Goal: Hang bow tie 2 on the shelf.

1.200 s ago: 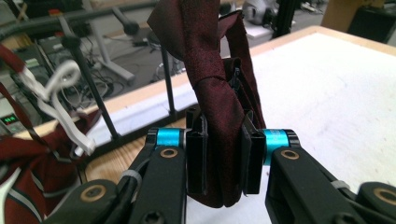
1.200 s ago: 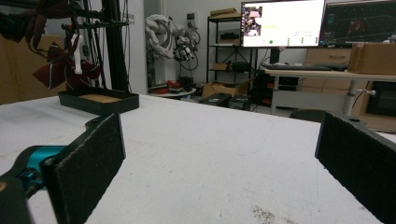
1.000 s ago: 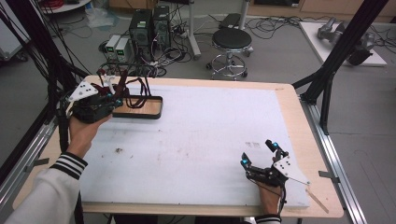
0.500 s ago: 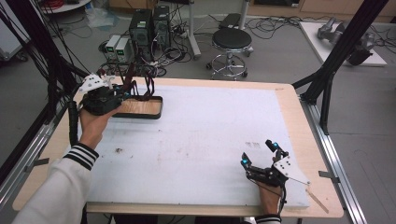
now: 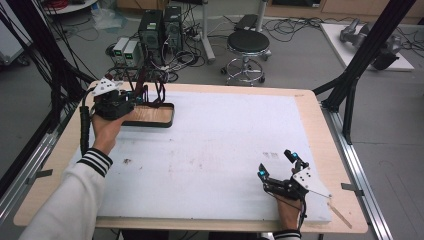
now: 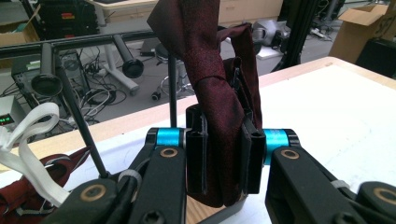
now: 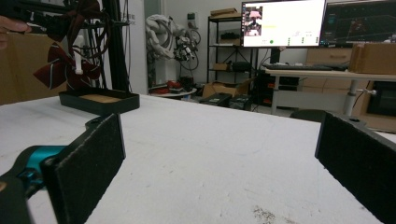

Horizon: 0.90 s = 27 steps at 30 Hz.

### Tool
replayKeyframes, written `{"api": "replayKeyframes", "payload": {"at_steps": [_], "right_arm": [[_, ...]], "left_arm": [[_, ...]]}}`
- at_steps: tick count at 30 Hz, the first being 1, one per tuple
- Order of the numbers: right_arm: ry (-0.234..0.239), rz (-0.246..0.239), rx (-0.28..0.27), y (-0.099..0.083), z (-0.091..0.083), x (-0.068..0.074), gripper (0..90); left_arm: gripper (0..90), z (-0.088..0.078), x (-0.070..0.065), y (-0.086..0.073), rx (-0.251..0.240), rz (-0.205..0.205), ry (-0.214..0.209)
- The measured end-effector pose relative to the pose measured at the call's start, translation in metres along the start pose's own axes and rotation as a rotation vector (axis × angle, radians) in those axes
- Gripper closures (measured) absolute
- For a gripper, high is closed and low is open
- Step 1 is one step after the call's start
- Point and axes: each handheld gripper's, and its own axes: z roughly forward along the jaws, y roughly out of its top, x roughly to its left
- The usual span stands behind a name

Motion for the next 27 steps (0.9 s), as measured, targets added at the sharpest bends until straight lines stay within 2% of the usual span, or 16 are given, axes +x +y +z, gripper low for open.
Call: {"api": "replayKeyframes", "payload": {"at_steps": [3, 14, 24, 27], "right_arm": [[0.000, -0.001, 0.001, 0.000, 0.000, 0.000, 0.7], [0.000, 0.003, 0.000, 0.000, 0.000, 0.000, 0.7], [0.001, 0.003, -0.001, 0.000, 0.000, 0.000, 0.7], [0.001, 0.003, -0.001, 0.000, 0.000, 0.000, 0.7]], "left_arm": [[76.7, 0.004, 0.000, 0.001, -0.011, -0.007, 0.004], [76.7, 0.015, 0.005, 0.000, 0.016, -0.009, 0.048], [76.7, 0.026, 0.004, -0.006, 0.064, 0.030, 0.075], [76.7, 0.028, 0.005, -0.009, 0.075, 0.025, 0.081]]}}
